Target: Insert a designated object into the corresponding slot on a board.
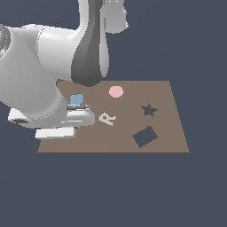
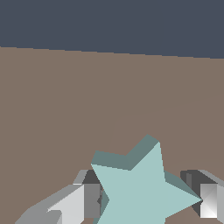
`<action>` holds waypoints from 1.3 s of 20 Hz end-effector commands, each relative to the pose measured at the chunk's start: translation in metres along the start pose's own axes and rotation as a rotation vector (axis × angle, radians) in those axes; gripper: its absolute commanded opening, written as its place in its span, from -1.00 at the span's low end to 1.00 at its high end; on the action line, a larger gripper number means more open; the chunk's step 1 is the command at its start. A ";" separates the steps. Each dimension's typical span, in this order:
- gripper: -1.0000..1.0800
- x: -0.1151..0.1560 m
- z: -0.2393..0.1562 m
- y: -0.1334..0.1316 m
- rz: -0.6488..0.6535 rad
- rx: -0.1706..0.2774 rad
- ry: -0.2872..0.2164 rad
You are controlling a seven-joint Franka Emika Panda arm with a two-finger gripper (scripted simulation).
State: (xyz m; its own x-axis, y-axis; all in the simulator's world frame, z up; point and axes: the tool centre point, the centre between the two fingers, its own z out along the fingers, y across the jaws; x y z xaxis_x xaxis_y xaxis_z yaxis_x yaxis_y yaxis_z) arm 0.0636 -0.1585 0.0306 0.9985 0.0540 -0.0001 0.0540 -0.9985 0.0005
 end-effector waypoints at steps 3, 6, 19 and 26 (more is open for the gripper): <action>-1.00 -0.011 -0.001 -0.006 0.063 0.000 0.000; -1.00 -0.021 -0.001 -0.011 0.122 0.000 0.000; -1.00 -0.074 -0.003 -0.060 0.494 -0.001 0.000; -1.00 -0.097 -0.004 -0.099 0.724 -0.001 -0.001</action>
State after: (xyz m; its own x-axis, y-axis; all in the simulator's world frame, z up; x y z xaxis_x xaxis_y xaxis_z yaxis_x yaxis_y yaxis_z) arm -0.0336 -0.0737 0.0344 0.8144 -0.5804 -0.0006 -0.5804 -0.8144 0.0016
